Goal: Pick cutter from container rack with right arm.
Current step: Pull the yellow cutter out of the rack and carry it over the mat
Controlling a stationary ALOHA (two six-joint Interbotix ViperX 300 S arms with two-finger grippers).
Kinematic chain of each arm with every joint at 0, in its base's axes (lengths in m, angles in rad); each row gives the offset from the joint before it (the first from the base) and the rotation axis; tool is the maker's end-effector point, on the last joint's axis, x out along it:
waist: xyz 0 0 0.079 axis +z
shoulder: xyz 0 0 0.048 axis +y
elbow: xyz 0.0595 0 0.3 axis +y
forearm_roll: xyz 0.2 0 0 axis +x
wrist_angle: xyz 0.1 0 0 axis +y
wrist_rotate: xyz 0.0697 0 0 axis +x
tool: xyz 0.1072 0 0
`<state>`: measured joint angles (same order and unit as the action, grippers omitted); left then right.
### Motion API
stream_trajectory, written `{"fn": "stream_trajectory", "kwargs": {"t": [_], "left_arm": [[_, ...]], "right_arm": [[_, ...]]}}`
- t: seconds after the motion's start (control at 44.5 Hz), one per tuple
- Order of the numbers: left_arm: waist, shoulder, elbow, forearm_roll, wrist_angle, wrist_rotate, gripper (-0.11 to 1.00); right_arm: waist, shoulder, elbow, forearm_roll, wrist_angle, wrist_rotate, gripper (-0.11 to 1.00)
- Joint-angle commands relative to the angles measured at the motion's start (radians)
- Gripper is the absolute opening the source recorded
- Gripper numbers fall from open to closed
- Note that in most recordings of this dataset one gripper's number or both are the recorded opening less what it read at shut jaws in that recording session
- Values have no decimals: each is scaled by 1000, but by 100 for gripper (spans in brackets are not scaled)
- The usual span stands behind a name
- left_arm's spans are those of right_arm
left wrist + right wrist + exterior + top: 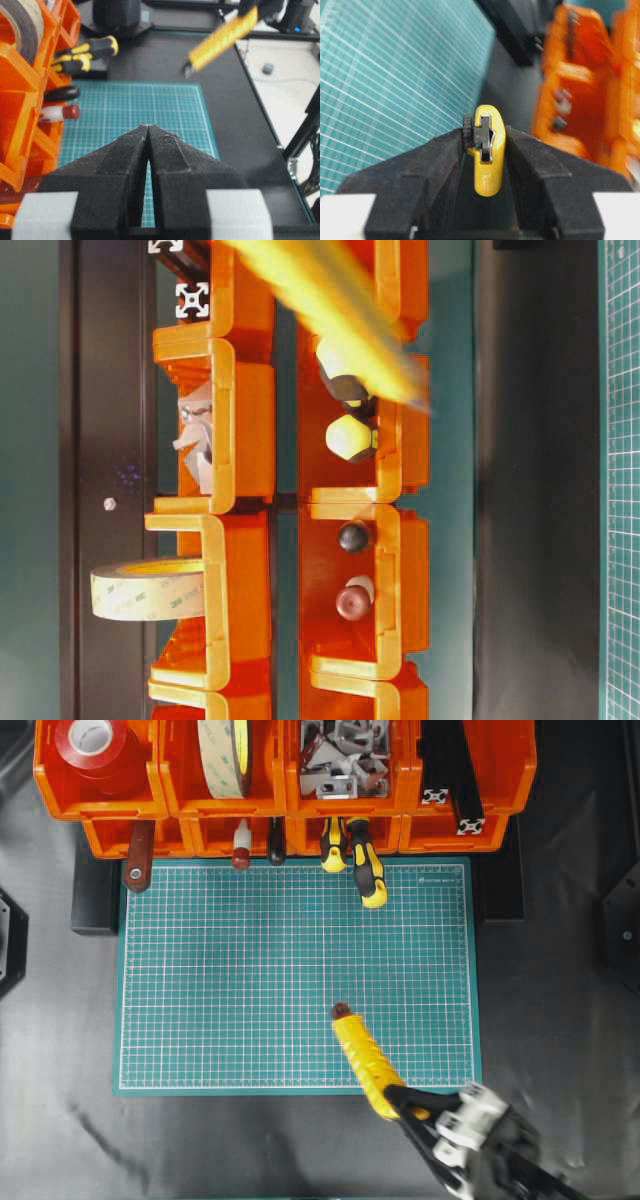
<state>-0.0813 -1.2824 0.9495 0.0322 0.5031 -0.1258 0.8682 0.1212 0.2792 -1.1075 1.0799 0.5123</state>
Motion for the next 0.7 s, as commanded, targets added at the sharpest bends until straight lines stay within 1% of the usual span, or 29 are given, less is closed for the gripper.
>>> {"fn": "stream_trajectory", "kwargs": {"t": [0.0, 0.112, 0.27, 0.337, 0.54, 0.675], "left_arm": [[0, 11, -25, 3, -11, -3, 1], [2, 12, -23, 5, -11, -3, 1], [8, 21, -18, 3, -12, -3, 1], [8, 21, -18, 5, -14, -3, 1], [11, 23, -15, 3, -14, 0, 1], [17, 20, -18, 3, -14, -2, 1]], "right_arm": [[-46, -9, 57, -5, -126, -3, 27], [-114, -2, 130, -11, -250, -2, 27], [-216, 9, 169, -34, -394, -2, 27], [-245, 11, 175, -44, -428, -3, 27], [-345, 43, 187, -107, -523, -2, 27], [-394, 69, 167, -126, -571, -2, 27]]}}
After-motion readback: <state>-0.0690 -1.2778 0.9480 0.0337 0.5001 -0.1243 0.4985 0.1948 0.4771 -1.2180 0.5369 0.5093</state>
